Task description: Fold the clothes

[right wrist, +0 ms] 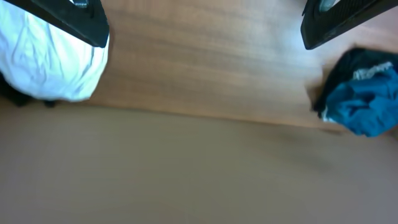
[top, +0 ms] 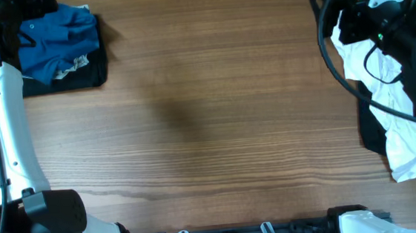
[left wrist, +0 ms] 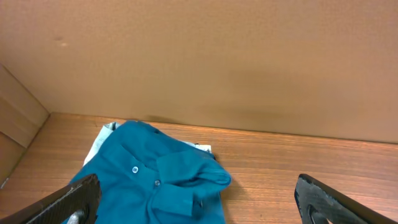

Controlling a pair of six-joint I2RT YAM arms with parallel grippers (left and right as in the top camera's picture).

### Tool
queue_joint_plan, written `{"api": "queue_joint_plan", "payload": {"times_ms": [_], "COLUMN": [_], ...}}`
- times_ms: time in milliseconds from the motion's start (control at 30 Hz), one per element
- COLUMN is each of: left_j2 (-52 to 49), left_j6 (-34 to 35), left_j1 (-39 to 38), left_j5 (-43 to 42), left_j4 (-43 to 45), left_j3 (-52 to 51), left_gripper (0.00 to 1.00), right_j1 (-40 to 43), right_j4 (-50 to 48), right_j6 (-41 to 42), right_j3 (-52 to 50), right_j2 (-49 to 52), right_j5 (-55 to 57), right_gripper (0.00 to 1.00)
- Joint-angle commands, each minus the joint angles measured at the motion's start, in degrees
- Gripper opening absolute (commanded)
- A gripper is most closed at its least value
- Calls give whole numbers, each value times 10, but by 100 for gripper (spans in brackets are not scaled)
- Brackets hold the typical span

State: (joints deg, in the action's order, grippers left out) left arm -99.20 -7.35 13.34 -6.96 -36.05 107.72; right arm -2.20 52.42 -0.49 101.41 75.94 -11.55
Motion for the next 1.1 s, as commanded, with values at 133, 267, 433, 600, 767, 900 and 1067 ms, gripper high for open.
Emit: {"api": "queue_joint_plan", "payload": {"times_ms": [133, 267, 433, 600, 767, 900, 1067], "left_j2": [-1, -1, -1, -1, -1, -1, -1], "left_j6": [6, 6, 6, 6, 6, 6, 6], "left_j1": [3, 3, 3, 3, 3, 3, 3], "left_j5": [-7, -7, -7, -7, -7, -7, -7], "left_j4": [2, 2, 2, 2, 2, 2, 2], "left_j3": [-5, -5, -5, -5, -5, -5, -5], "left_gripper": [100, 100, 100, 100, 100, 100, 100], "right_j1": [-2, -2, 0, 0, 0, 0, 0], "right_j4": [-9, -125, -390, -598, -605, -593, -531], "right_j6": [4, -46, -101, -68, 13, 50, 35], "right_j3": [-10, -129, -477, -819, -974, -1011, -1011], "right_j2": [3, -98, -278, -478, -648, -701, -758], "right_j5": [-9, 6, 6, 6, 53, 91, 61], "right_gripper": [100, 100, 100, 100, 100, 100, 100]}}
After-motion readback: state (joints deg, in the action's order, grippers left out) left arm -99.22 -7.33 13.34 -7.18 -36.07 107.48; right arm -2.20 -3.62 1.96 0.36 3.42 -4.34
